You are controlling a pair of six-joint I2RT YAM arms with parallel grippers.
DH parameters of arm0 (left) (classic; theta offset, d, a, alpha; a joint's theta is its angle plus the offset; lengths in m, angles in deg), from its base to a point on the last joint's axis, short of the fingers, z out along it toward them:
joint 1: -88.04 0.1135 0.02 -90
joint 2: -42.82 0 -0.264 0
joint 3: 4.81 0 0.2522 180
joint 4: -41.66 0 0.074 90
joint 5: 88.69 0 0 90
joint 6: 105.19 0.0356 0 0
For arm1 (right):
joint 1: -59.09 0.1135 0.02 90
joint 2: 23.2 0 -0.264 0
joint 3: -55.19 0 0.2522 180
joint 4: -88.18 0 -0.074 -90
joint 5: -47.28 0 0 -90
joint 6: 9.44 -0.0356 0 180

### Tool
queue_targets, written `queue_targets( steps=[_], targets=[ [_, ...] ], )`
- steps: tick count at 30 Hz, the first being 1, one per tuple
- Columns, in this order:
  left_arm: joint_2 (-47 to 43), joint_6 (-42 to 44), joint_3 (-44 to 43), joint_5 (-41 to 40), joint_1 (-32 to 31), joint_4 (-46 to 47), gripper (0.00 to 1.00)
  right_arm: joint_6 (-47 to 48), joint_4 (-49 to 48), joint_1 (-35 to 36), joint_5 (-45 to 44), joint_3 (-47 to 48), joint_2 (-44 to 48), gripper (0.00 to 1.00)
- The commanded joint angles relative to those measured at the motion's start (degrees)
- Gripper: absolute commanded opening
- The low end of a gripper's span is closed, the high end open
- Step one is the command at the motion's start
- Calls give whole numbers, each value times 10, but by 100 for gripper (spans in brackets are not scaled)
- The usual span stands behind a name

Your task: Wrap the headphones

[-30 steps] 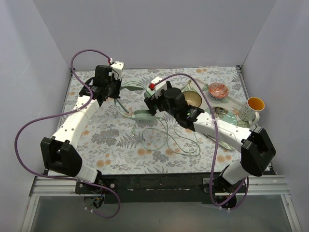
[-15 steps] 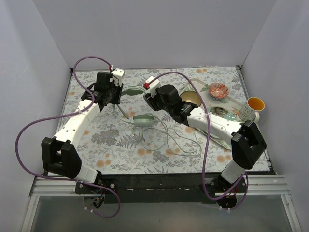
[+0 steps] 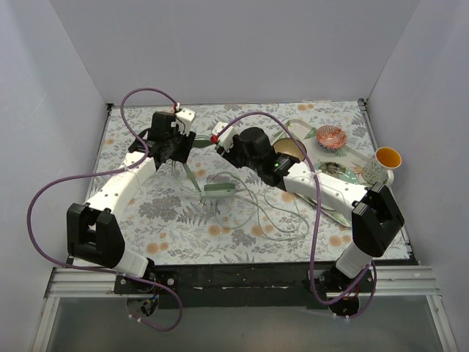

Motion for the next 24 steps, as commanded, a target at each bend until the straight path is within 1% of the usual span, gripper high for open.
queue_targets(
  steps=[1,3,5,7,8,9,11,13,15,16,17,18,19,20,24],
  targets=[
    [6,26,-13,-11,1,-15,50,36,-2,5,13,40,13,1],
    [8,27,-9,-14,1,-18,47,41,0,5,8,45,12,1],
    [5,29,-10,-22,1,-23,42,50,4,5,3,50,10,1],
    [4,35,-10,-21,-1,-32,40,54,8,4,-2,53,9,1],
    [6,37,-11,-15,-1,-36,39,54,10,4,-2,56,9,1],
    [8,39,-11,-12,0,-42,34,54,10,4,-1,57,9,1],
    [11,39,-11,1,0,-56,31,53,7,4,1,57,12,1],
    [17,37,-9,19,-2,-66,30,52,3,3,1,57,16,1],
    [22,38,-6,18,-4,-69,32,52,1,2,0,58,19,1],
    [23,38,-5,15,-3,-68,31,52,2,2,0,59,20,1],
    [21,37,-3,11,-4,-65,27,52,2,2,0,59,21,1],
    [20,37,-2,0,-4,-62,20,53,2,0,0,59,23,1],
    [16,36,-2,-3,-4,-55,9,54,2,0,0,59,24,1],
    [14,33,-3,-5,-4,-54,0,55,3,-1,-1,59,24,1],
    [10,18,-10,10,-6,-58,0,56,3,-4,-1,58,24,1]
  ],
)
